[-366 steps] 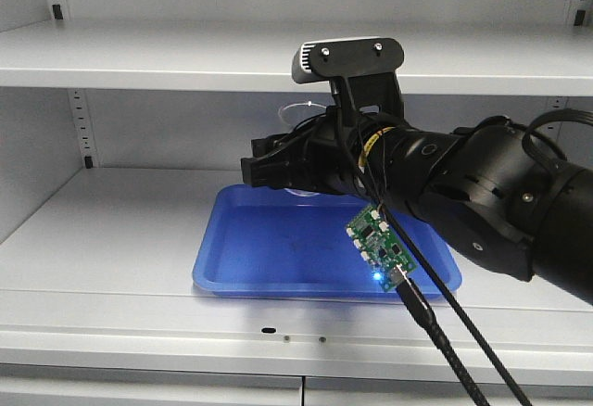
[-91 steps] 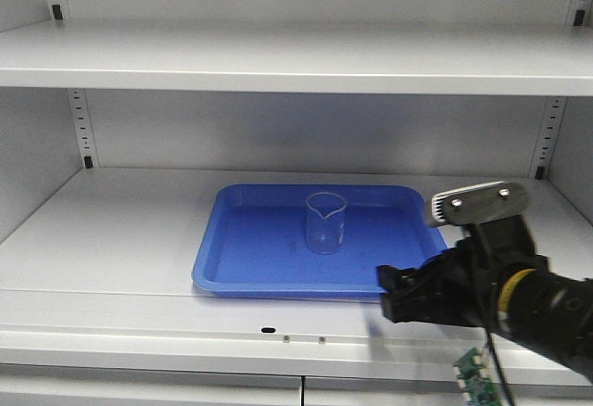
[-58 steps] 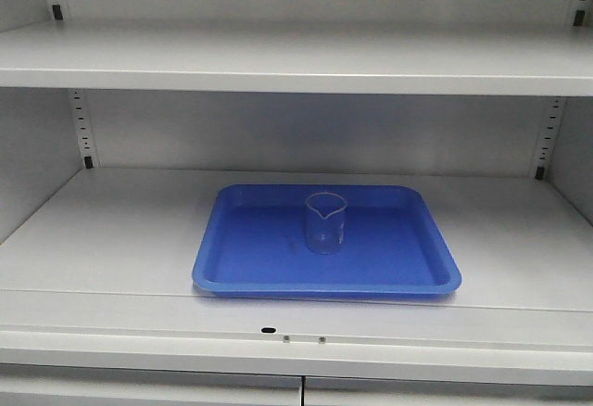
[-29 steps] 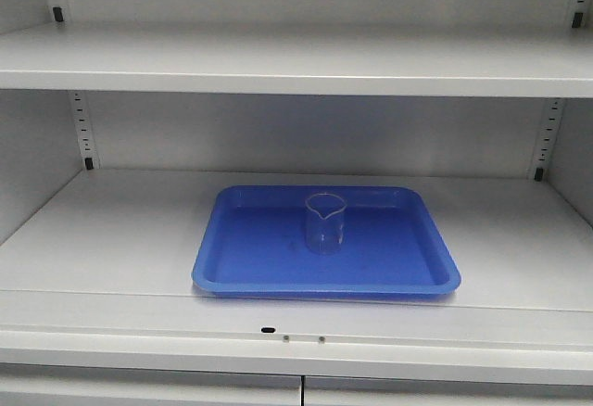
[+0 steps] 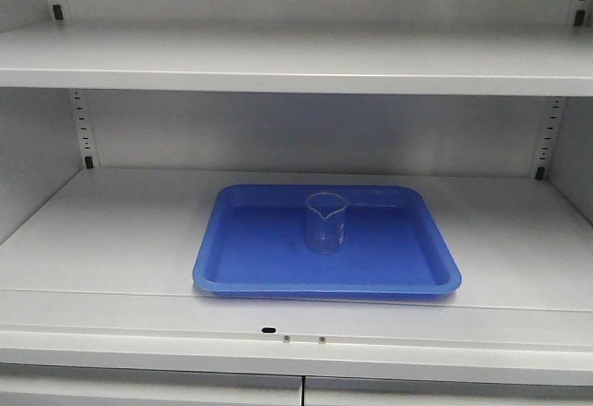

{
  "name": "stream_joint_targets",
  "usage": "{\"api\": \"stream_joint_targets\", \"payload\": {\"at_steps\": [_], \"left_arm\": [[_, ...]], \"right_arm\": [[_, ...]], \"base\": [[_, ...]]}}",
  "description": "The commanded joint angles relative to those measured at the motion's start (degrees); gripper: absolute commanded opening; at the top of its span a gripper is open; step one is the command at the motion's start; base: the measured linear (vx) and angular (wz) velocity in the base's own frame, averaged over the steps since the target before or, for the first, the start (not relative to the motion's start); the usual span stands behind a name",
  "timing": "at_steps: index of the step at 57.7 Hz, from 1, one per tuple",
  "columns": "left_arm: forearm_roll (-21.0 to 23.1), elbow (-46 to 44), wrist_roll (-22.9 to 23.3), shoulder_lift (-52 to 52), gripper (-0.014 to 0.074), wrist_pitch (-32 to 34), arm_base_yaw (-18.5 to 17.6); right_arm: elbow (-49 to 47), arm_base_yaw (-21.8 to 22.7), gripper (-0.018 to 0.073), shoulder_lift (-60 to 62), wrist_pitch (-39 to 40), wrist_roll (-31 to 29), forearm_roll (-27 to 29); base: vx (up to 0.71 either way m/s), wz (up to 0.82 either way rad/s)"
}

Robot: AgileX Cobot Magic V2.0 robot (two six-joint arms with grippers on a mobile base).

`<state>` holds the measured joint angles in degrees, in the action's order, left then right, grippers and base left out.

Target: Pick beaker and place in left cabinet

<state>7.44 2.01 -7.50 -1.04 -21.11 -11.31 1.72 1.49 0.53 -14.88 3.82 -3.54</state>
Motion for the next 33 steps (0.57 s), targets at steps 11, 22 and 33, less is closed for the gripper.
{"api": "stream_joint_targets", "payload": {"at_steps": [11, 22, 33], "left_arm": [[0.57, -1.07, 0.07, -0.54, -0.0006, 4.68, -0.32], [0.57, -1.07, 0.07, -0.54, -0.0006, 4.68, -0.32], [0.57, -1.07, 0.07, -0.54, -0.0006, 4.68, -0.32]], "right_arm": [[0.28, -0.04, -0.0008, 0.75, 5.14, -0.51, -0.17], [0.28, -0.04, -0.0008, 0.75, 5.14, -0.51, -0.17], [0.28, -0.04, -0.0008, 0.75, 5.14, -0.51, -0.17]], "base": [[0.0, 0.0], [0.0, 0.0], [0.0, 0.0]]}}
